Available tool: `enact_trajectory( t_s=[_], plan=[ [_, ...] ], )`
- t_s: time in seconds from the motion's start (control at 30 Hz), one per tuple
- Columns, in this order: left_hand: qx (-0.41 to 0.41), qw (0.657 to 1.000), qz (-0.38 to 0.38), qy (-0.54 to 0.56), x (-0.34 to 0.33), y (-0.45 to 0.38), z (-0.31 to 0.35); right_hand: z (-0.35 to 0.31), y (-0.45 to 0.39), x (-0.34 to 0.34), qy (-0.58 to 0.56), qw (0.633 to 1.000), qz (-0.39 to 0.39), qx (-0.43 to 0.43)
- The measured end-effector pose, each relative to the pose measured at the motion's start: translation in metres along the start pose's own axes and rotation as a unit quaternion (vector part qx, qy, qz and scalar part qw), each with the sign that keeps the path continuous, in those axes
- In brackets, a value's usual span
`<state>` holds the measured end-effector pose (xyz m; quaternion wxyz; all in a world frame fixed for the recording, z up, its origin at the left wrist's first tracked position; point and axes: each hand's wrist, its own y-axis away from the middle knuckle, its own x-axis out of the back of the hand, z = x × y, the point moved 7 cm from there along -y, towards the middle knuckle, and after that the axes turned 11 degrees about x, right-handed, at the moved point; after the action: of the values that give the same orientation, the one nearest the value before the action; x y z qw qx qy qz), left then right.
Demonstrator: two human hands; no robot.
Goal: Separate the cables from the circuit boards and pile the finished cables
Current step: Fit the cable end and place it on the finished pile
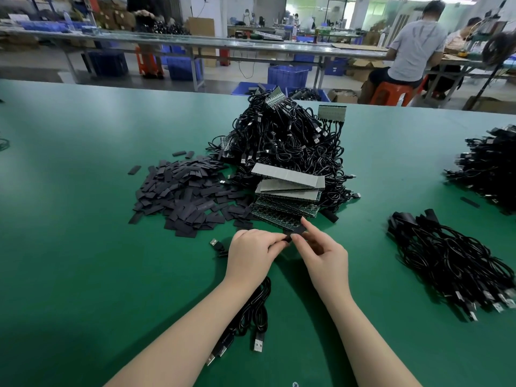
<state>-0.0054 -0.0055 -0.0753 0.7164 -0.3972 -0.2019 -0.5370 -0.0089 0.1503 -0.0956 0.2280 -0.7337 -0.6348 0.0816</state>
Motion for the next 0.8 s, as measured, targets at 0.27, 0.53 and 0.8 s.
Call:
enact_trajectory(
  t_s=[0.27,0.53,0.8],
  plan=[
    [-0.007,1.0,-0.008,0.014,0.0007,-0.0001,0.0017,0.0054,0.0002,0.0004,0.001,1.0,0.0,-0.018],
    [-0.023,1.0,0.011,0.012,0.0046,0.0019,0.0053,0.0044,-0.0001,-0.0025,0.02,0.999,-0.02,-0.016],
    [-0.021,1.0,-0.002,0.006,0.004,0.0018,0.0062,-0.0014,-0.0003,-0.0073,0.049,0.998,-0.045,0.0]
  ],
)
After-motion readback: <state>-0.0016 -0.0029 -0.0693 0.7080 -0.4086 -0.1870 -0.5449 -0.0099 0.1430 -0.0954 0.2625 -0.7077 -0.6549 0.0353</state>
